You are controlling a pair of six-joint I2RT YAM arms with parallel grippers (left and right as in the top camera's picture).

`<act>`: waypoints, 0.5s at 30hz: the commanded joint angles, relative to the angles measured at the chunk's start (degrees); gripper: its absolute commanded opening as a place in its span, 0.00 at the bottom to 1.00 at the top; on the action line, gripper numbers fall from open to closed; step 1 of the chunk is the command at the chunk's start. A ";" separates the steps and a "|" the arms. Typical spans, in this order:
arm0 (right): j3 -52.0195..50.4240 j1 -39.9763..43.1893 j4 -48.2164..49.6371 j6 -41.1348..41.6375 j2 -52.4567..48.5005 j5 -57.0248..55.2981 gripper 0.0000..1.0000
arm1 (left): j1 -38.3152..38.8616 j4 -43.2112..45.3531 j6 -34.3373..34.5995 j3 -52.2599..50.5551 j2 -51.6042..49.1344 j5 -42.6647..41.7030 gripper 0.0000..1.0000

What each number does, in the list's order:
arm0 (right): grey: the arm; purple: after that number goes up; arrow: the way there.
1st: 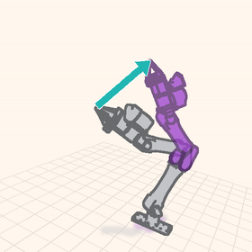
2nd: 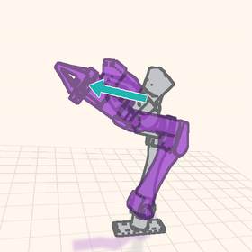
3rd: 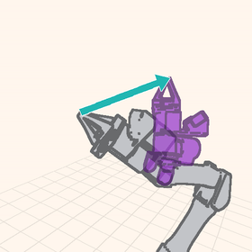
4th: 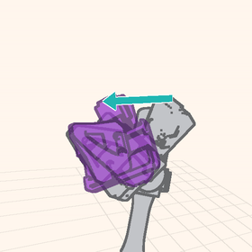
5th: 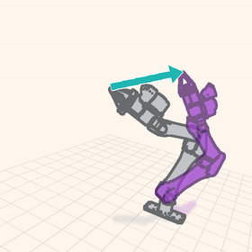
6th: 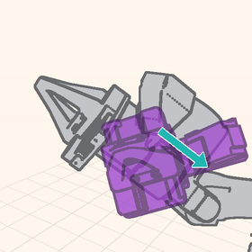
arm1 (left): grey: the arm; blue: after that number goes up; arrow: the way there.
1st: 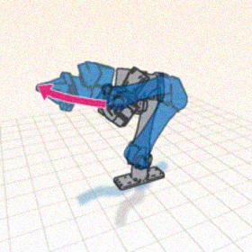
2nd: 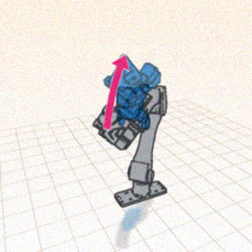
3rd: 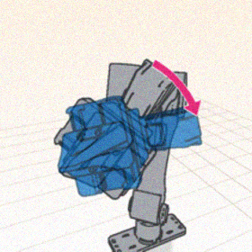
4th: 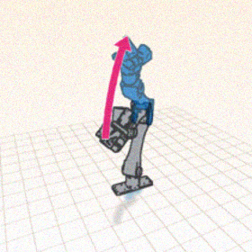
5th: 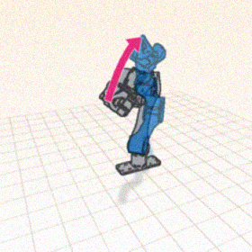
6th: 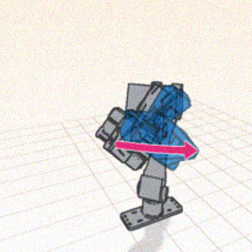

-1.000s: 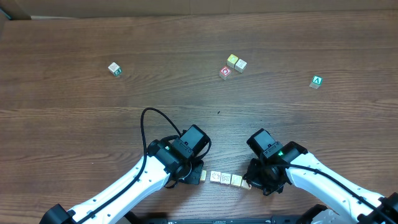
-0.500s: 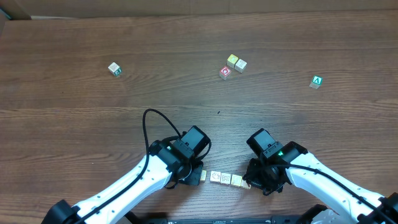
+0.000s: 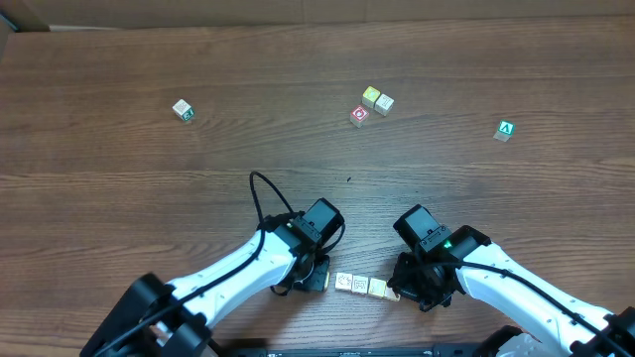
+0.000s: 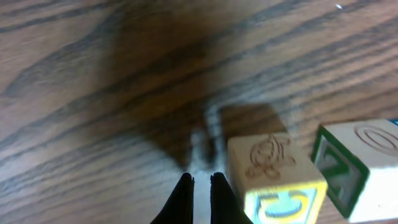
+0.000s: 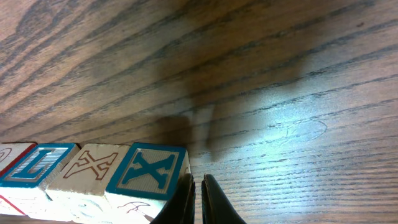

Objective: Flip 5 blocks

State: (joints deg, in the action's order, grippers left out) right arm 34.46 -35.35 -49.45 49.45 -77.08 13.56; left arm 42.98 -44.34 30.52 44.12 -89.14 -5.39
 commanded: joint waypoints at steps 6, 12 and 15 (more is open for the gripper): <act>-0.17 -0.28 0.15 -0.39 0.46 0.28 0.08 | -0.31 2.51 0.22 -0.55 -0.85 -2.45 0.04; -0.17 -0.28 0.31 -0.42 0.46 0.68 0.08 | -0.31 3.23 -0.81 -0.52 -0.85 -3.93 0.04; -0.17 -0.28 1.09 -1.51 0.46 1.90 0.08 | -0.31 3.21 -0.76 -0.52 -0.85 -4.26 0.04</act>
State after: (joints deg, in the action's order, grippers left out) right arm 34.46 -35.35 -49.21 49.36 -77.08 13.91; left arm 42.98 -41.28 30.65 44.05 -89.54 -8.38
